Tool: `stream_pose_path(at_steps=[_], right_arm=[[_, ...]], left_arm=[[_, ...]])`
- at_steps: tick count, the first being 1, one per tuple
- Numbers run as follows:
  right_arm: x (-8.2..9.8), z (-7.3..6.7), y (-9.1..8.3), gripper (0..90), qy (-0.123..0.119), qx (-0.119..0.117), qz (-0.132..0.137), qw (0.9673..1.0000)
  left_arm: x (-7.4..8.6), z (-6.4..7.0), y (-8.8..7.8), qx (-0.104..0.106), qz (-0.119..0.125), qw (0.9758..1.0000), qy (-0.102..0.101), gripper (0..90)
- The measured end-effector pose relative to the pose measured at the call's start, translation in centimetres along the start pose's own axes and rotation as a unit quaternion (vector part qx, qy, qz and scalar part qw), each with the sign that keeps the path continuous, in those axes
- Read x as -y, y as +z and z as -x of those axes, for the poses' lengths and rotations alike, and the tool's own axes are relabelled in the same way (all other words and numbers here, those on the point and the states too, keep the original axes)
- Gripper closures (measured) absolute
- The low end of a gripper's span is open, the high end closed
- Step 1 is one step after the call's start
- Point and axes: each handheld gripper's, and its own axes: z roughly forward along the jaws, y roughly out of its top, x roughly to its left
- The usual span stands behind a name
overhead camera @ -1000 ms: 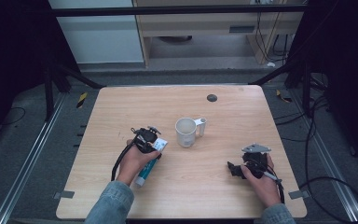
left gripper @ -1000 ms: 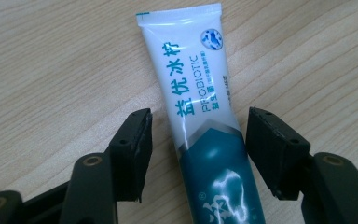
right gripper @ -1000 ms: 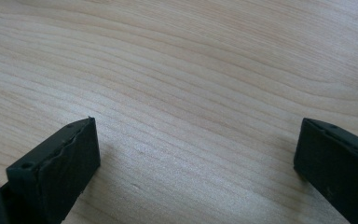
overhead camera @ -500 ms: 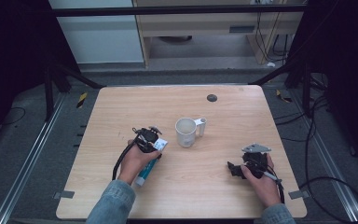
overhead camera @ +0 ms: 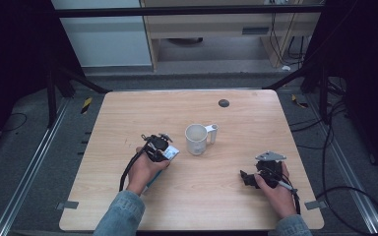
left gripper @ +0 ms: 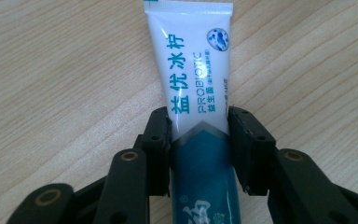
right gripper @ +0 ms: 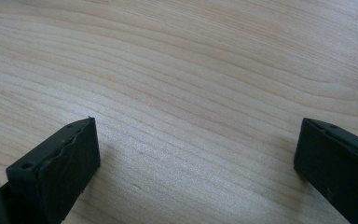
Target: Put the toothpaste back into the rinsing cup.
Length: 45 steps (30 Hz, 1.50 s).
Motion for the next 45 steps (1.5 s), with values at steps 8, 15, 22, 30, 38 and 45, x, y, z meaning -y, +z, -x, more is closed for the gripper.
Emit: stream_pose_path(at_steps=[8, 15, 22, 30, 38, 45], right_arm=[[0.0, 0.0, 0.0, 0.4, 0.000, 0.000, 0.000, 1.0000], [0.0, 0.0, 0.0, 0.4, -0.002, 0.000, 0.001, 1.0000], [0.0, 0.0, 0.0, 0.4, -0.002, 0.000, 0.001, 1.0000], [0.0, 0.0, 0.0, 0.4, -0.002, 0.000, 0.001, 1.0000], [0.0, 0.0, 0.0, 0.4, -0.002, 0.000, 0.001, 1.0000], [0.0, 0.0, 0.0, 0.4, -0.002, 0.000, 0.001, 1.0000]], left_arm=[[-0.1, 0.3, -0.4, -0.006, 0.005, 1.0000, 0.005, 72.1], [0.0, 0.2, -0.7, -0.003, 0.006, 1.0000, 0.001, 76.9], [0.3, 0.2, -2.1, 0.008, 0.039, 0.9992, -0.005, 77.7], [0.3, 0.3, -4.6, 0.010, 0.089, 0.9959, -0.009, 77.9], [-0.4, 0.1, -6.5, 0.010, 0.134, 0.9908, -0.012, 77.9], [-1.0, 0.5, -7.8, 0.002, 0.167, 0.9859, -0.008, 77.9]])
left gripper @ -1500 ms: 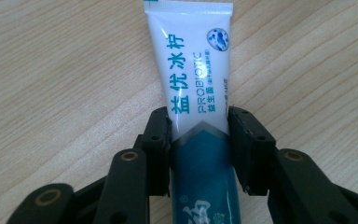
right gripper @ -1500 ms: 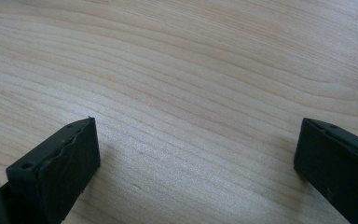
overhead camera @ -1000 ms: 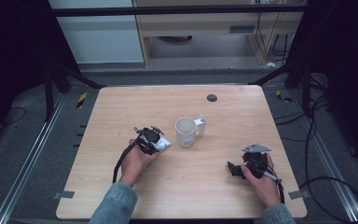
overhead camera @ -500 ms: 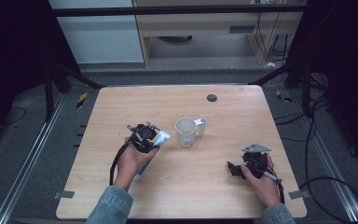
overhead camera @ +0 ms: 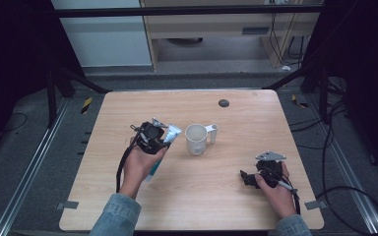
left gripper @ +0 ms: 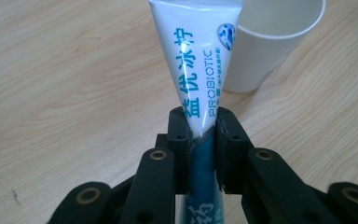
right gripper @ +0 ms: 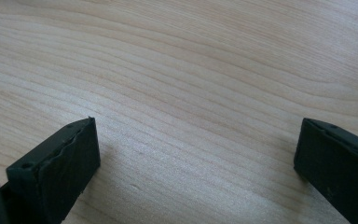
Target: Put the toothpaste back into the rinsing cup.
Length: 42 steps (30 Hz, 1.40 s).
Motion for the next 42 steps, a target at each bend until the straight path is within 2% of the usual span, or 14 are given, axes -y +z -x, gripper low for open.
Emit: stream_pose_path(at_steps=[5, 8, 11, 19, 29, 35, 42], right_arm=[[0.0, 0.0, 0.0, 0.4, 0.000, 0.000, 0.000, 1.0000], [0.0, 0.0, 0.0, 0.4, 0.000, 0.000, 0.000, 1.0000], [0.0, 0.0, 0.0, 0.4, 0.000, 0.000, 0.000, 1.0000], [0.0, 0.0, 0.0, 0.4, 0.000, 0.000, 0.000, 1.0000], [0.0, 0.0, 0.0, 0.4, -0.001, 0.000, 0.000, 1.0000], [0.0, 0.0, 0.0, 0.4, 0.000, 0.000, 0.000, 1.0000], [0.0, 0.0, 0.0, 0.4, 0.000, 0.000, -0.001, 1.0000]], left_arm=[[-1.0, 0.3, -1.0, -0.008, 0.034, 0.9994, 0.006, 78.0], [-1.6, 0.4, -1.3, -0.010, 0.046, 0.9989, 0.008, 78.0], [-2.1, 0.5, -1.1, -0.003, 0.045, 0.9989, 0.009, 78.0], [-3.2, 0.9, -1.3, -0.009, 0.057, 0.9981, 0.020, 78.0], [-5.2, 1.6, -2.8, -0.015, 0.073, 0.9965, 0.036, 78.0], [-7.2, 2.7, -4.0, -0.028, 0.084, 0.9943, 0.059, 78.0], [-9.2, 3.5, -4.2, -0.032, 0.100, 0.9916, 0.076, 78.0]])
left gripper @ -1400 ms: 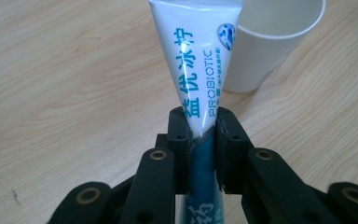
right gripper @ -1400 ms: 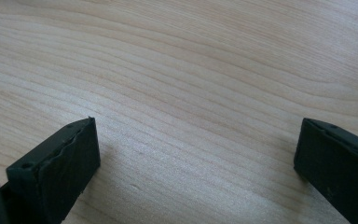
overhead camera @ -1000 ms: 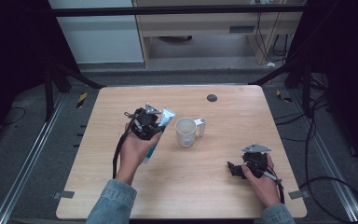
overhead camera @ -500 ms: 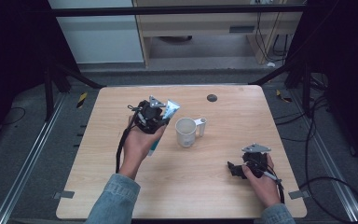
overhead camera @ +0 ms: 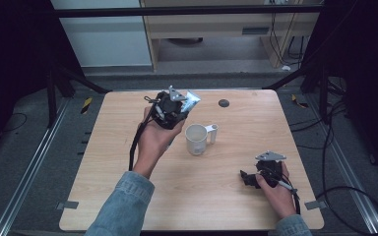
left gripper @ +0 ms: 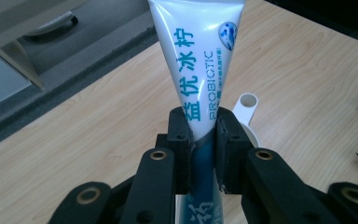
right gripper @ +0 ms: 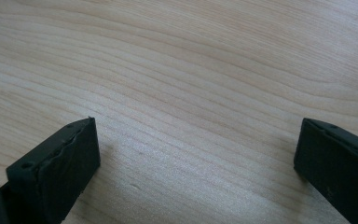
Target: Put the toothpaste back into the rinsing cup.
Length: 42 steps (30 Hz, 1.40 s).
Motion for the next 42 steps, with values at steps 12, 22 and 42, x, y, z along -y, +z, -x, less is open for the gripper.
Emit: stream_pose_path(at_steps=[12, 22, 42], right_arm=[[0.0, 0.0, 0.0, 0.4, 0.000, 0.000, 0.000, 1.0000], [0.0, 0.0, 0.0, 0.4, 0.000, 0.000, 0.000, 1.0000], [0.0, 0.0, 0.0, 0.4, -0.001, 0.000, 0.000, 1.0000]], left_arm=[[-1.9, -0.3, 0.6, -0.001, 0.000, 1.0000, -0.003, 78.0], [-3.1, -0.4, 1.2, -0.002, 0.014, 0.9999, 0.001, 78.0], [-3.6, 0.0, 2.4, 0.009, 0.053, 0.9986, 0.006, 78.0]])
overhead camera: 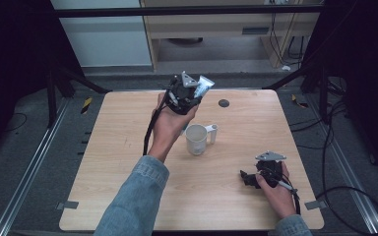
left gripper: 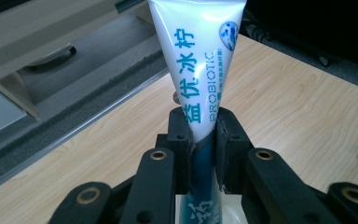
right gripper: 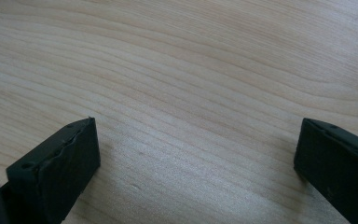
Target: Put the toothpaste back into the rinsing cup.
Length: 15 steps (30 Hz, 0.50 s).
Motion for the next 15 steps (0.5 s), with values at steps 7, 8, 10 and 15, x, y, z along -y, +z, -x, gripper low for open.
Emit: stream_pose_path(at_steps=[7, 8, 10, 15], right_arm=[[0.00, 0.00, -0.01, 0.4, 0.000, 0.000, 0.000, 1.0000], [0.00, -0.01, -0.01, 0.4, 0.000, 0.000, 0.000, 1.0000], [0.00, 0.00, -0.01, 0.4, -0.001, 0.000, 0.000, 1.0000], [0.04, 0.07, -0.03, 0.4, -0.007, -0.001, -0.001, 1.0000]], left_arm=[[-0.50, -0.28, 0.27, 0.001, 0.007, 1.0000, 0.001, 78.0], [-0.56, -0.33, 0.36, 0.002, 0.012, 0.9999, 0.000, 78.0], [-0.62, -0.31, 0.46, 0.003, 0.022, 0.9998, 0.000, 78.0], [-0.76, 0.16, 0.74, 0.000, 0.051, 0.9987, 0.003, 78.0]])
